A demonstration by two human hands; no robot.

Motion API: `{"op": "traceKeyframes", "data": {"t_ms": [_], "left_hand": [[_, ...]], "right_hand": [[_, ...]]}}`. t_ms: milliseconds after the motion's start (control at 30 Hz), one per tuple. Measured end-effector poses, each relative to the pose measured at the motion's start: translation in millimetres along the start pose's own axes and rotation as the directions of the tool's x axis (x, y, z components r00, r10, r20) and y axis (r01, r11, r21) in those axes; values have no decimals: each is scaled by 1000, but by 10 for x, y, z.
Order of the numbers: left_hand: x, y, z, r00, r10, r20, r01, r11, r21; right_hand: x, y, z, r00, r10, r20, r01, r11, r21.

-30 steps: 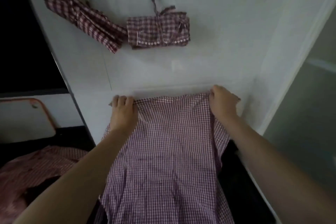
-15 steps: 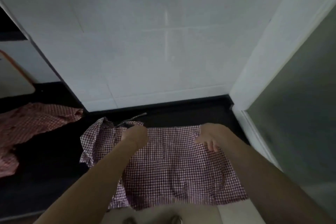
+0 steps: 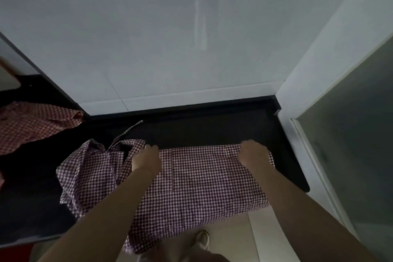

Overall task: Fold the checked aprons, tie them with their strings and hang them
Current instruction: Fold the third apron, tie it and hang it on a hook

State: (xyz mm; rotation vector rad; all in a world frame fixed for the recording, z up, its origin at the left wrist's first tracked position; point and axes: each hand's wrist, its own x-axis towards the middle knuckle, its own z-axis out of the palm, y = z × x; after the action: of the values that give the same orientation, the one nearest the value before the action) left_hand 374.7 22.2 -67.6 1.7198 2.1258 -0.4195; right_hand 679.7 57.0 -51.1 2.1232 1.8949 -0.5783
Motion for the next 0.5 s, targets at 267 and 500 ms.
{"op": "traceKeyframes", "data": {"t_ms": [267,500], "left_hand": [[267,82,126,994,79,74,-68,988,-139],[270,78,-116,991,-118,60,119,993,-21]], "right_hand": [[282,-442,106,954,-266,136,253,961,109],[361,-283,-163,938,-38,345,101,981,-167]]}}
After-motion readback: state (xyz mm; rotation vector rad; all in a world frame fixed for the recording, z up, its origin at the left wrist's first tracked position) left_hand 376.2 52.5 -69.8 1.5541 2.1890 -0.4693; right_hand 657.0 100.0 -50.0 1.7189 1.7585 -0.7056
